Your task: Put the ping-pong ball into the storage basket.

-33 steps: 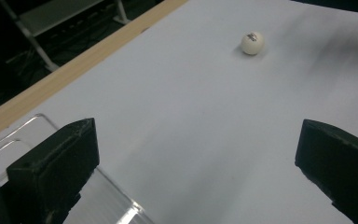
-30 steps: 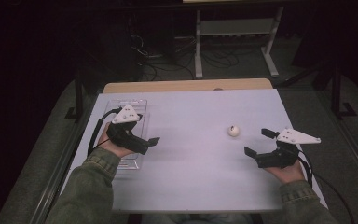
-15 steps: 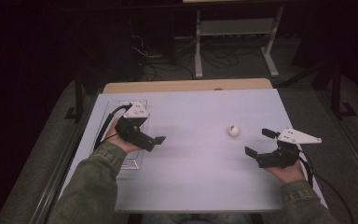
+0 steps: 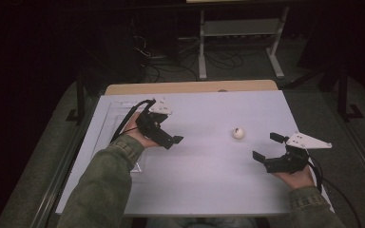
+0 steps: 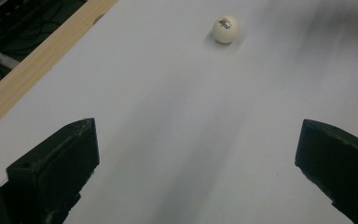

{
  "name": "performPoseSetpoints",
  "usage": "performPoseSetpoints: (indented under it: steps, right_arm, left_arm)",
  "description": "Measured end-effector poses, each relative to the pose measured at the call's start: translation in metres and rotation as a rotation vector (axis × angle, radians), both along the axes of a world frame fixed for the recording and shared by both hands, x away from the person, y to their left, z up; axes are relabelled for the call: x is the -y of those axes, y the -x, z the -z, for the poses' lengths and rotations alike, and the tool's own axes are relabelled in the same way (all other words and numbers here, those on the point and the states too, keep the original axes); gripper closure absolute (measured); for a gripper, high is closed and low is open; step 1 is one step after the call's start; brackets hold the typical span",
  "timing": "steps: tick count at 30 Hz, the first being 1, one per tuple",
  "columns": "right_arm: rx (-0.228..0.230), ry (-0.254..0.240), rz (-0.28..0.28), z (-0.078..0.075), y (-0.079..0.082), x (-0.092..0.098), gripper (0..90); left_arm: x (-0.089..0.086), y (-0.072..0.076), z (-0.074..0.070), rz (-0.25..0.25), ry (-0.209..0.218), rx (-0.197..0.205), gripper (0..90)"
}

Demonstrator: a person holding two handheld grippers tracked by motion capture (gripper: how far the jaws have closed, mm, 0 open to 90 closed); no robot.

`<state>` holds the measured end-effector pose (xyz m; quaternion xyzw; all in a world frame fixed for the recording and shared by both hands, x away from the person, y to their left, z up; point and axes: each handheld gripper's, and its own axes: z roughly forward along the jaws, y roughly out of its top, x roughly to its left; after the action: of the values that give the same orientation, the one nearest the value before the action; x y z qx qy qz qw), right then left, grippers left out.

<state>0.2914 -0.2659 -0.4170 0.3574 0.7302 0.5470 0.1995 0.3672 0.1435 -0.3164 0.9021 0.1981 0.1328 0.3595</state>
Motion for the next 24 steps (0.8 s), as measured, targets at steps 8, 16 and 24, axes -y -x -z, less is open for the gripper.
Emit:
performPoseSetpoints:
  steps: [8, 16, 24]
  right_arm:
    - [-0.005, -0.009, 0.010, 0.002, 0.002, 0.006, 0.0]
    - [-0.010, -0.011, 0.009, 0.002, 0.003, 0.007, 0.0]
    - [-0.015, -0.013, 0.008, 0.003, 0.003, 0.008, 0.0]
  left_arm:
    - [0.024, -0.017, 0.006, 0.038, -0.018, -0.031, 0.0]
    - [0.042, -0.030, 0.010, 0.068, -0.033, -0.048, 0.0]
    - [0.055, -0.042, 0.013, 0.090, -0.044, -0.054, 0.0]
